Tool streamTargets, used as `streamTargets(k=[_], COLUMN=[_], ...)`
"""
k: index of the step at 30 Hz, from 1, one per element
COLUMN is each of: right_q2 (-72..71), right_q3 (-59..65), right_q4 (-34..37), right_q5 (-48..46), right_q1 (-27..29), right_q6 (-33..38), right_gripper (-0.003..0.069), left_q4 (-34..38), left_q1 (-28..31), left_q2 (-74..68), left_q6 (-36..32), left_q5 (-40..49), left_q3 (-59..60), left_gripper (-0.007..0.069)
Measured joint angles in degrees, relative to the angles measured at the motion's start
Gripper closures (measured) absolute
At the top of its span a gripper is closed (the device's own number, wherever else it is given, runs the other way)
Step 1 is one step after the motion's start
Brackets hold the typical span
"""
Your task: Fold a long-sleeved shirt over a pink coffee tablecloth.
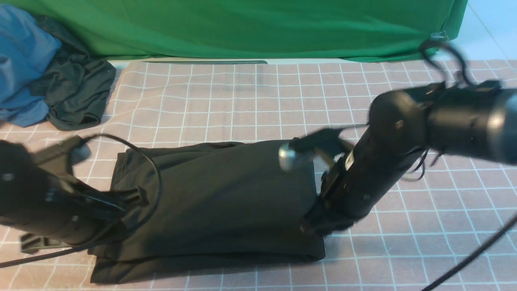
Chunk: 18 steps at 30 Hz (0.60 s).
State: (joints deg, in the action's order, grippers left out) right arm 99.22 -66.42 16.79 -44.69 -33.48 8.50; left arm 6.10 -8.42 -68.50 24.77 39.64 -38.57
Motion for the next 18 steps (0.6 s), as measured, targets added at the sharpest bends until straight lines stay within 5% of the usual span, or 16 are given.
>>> streamTargets(k=[7, 18], right_q2=[-5.43, 4.64], right_q3=[-3.48, -14.11], right_q4=[-0.26, -0.43], right_q5=[3.58, 2.85], right_q1=[5.63, 8.13], right_q6=[-1.39, -2.77], right_gripper=[0.0562, 0.0116], left_q4=[0.89, 1.14], left_q1=[0.00, 0.00], left_q2=[18.00, 38.83], left_q6=[-0.20, -1.13], left_q5=[3.43, 5.74], left_q3=[0.00, 0.00], left_gripper=[0.0597, 0.0597])
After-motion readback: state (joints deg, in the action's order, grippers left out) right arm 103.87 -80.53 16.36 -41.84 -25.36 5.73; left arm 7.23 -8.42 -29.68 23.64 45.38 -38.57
